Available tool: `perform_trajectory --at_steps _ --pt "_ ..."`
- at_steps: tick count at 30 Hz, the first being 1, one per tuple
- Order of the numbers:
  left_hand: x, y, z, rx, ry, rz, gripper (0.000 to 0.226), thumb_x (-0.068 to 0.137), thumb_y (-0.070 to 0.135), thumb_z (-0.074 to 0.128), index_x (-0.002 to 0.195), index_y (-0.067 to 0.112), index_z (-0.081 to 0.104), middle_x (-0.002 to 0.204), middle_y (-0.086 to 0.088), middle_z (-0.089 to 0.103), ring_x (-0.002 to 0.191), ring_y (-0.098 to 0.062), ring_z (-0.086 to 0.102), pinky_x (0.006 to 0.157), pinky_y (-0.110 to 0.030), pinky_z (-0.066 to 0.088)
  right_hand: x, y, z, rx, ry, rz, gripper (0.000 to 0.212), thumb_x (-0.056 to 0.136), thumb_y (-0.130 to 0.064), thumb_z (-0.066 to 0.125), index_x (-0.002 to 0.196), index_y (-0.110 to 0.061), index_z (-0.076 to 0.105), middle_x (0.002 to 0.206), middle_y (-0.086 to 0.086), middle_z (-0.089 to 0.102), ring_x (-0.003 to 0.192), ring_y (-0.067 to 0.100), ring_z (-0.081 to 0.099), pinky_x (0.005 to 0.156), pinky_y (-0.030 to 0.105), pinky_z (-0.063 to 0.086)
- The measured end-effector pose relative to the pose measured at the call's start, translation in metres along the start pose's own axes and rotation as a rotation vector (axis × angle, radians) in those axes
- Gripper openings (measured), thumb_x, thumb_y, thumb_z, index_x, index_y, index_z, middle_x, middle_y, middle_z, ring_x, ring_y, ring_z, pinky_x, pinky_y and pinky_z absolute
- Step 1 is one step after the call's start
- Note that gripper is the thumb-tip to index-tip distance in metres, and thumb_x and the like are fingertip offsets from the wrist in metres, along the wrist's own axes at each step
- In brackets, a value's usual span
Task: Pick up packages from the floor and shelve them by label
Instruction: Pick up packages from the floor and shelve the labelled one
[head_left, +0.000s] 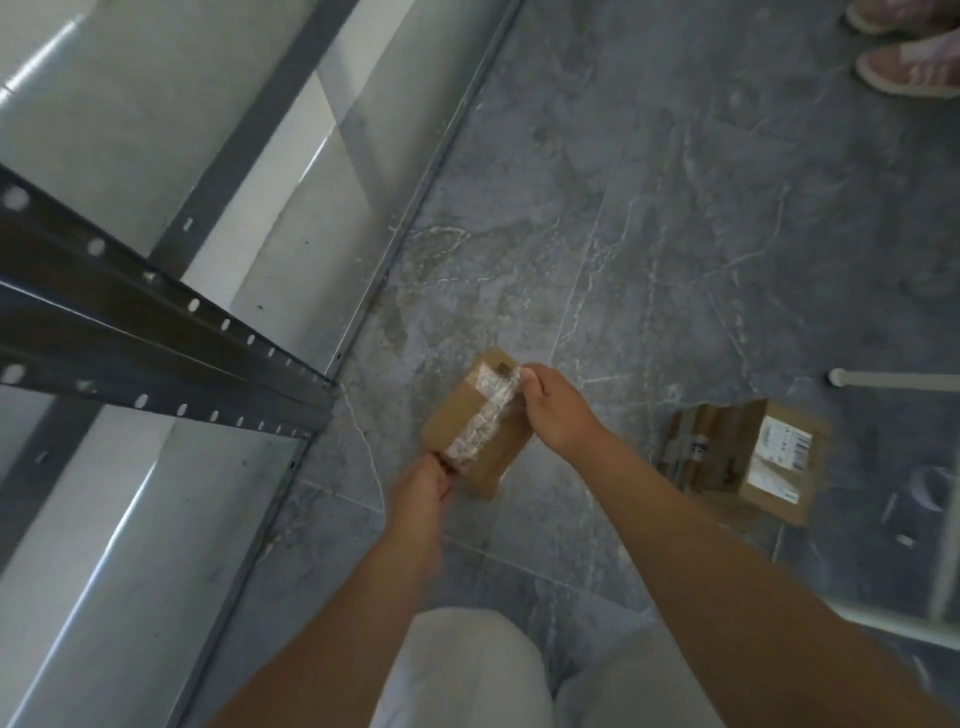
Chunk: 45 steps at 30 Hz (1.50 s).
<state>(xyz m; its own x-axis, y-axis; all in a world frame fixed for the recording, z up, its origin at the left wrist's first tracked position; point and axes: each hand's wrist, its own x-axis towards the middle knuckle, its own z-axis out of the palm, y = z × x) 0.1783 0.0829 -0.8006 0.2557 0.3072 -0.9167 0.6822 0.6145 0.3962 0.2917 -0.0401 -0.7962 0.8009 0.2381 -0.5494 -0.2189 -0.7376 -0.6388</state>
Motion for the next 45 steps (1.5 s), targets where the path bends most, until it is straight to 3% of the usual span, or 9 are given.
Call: perform_trajectory --at_steps 4,9,12,15,19,26,36,39,45 --pt "-0.067 0.045 0.000 0.022 0.077 0.082 0.019 0.096 0.010 0.050 0.088 0.010 0.067 0.117 -0.016 0.068 0.103 -0.026 0.063 0.085 -0.034 0.047 -0.049 -0.048 -0.053 0.098 0.018 0.006 0.040 0.107 -0.025 0.028 0.121 -0.007 0.061 0.112 0.008 0.060 0.103 0.022 0.057 0.084 0.029 0.040" --pt "-0.185 0.116 0.005 0.034 0.115 0.234 0.029 0.091 0.015 0.055 0.063 0.023 0.058 0.077 -0.004 0.063 0.081 -0.021 0.058 0.080 -0.036 0.044 -0.115 -0.139 -0.132 0.190 0.114 -0.035 0.040 0.107 -0.026 0.029 0.122 -0.005 0.059 0.114 0.010 0.061 0.105 0.025 0.058 0.090 0.033 0.043" --pt "-0.257 0.154 0.003 0.028 0.131 0.349 0.028 0.083 0.023 0.058 0.055 0.024 0.061 0.073 -0.002 0.063 0.082 -0.018 0.058 0.080 -0.039 0.046 -0.163 -0.190 -0.181 0.218 0.153 -0.085 0.040 0.108 -0.026 0.029 0.131 -0.008 0.056 0.115 0.004 0.054 0.105 0.017 0.051 0.087 0.025 0.036" --pt "-0.328 0.178 0.000 0.023 0.110 0.448 0.032 0.089 0.017 0.056 0.059 0.022 0.065 0.077 -0.006 0.062 0.081 -0.018 0.056 0.079 -0.036 0.046 -0.208 -0.230 -0.223 0.263 0.157 -0.140 0.039 0.108 -0.026 0.029 0.135 -0.014 0.053 0.116 -0.002 0.052 0.115 0.017 0.052 0.088 0.022 0.035" --pt "-0.422 0.189 -0.010 -0.022 0.066 0.541 0.039 0.093 0.007 0.048 0.072 0.026 0.075 0.092 -0.005 0.075 0.091 -0.021 0.069 0.088 -0.035 0.054 -0.276 -0.264 -0.265 0.343 0.138 -0.147 0.044 0.106 -0.036 0.029 0.141 -0.020 0.051 0.141 0.002 0.054 0.129 0.019 0.051 0.110 0.037 0.040" --pt "-0.531 0.179 -0.039 -0.077 0.072 0.620 0.033 0.090 0.019 0.058 0.068 0.032 0.079 0.093 -0.001 0.078 0.100 -0.024 0.072 0.099 -0.044 0.054 -0.380 -0.291 -0.306 0.330 0.139 -0.220 0.043 0.106 -0.036 0.031 0.141 -0.020 0.052 0.141 0.003 0.054 0.129 0.019 0.051 0.108 0.035 0.040" --pt "-0.648 0.117 -0.100 0.056 -0.016 0.771 0.028 0.100 0.009 0.046 0.098 0.016 0.073 0.085 0.000 0.071 0.078 -0.013 0.069 0.072 -0.028 0.058 -0.515 -0.289 -0.309 0.225 0.124 -0.308 0.041 0.106 -0.020 0.031 0.144 -0.016 0.047 0.144 0.009 0.047 0.130 0.020 0.044 0.114 0.038 0.033" --pt "-0.683 0.087 -0.127 0.102 -0.020 0.862 0.038 0.099 0.010 0.045 0.082 0.030 0.072 0.087 0.002 0.072 0.081 -0.010 0.069 0.072 -0.027 0.058 -0.561 -0.285 -0.306 0.152 0.113 -0.336 0.047 0.105 -0.022 0.029 0.152 -0.020 0.038 0.154 0.004 0.038 0.145 0.020 0.030 0.120 0.043 0.026" --pt "-0.732 0.034 -0.168 0.092 -0.001 0.952 0.044 0.100 0.009 0.044 0.078 0.041 0.064 0.084 0.013 0.067 0.081 -0.007 0.065 0.075 -0.025 0.053 -0.648 -0.284 -0.294 0.226 0.120 -0.437 0.032 0.103 -0.024 0.038 0.128 -0.030 0.056 0.125 -0.003 0.053 0.114 0.010 0.050 0.094 0.026 0.041"
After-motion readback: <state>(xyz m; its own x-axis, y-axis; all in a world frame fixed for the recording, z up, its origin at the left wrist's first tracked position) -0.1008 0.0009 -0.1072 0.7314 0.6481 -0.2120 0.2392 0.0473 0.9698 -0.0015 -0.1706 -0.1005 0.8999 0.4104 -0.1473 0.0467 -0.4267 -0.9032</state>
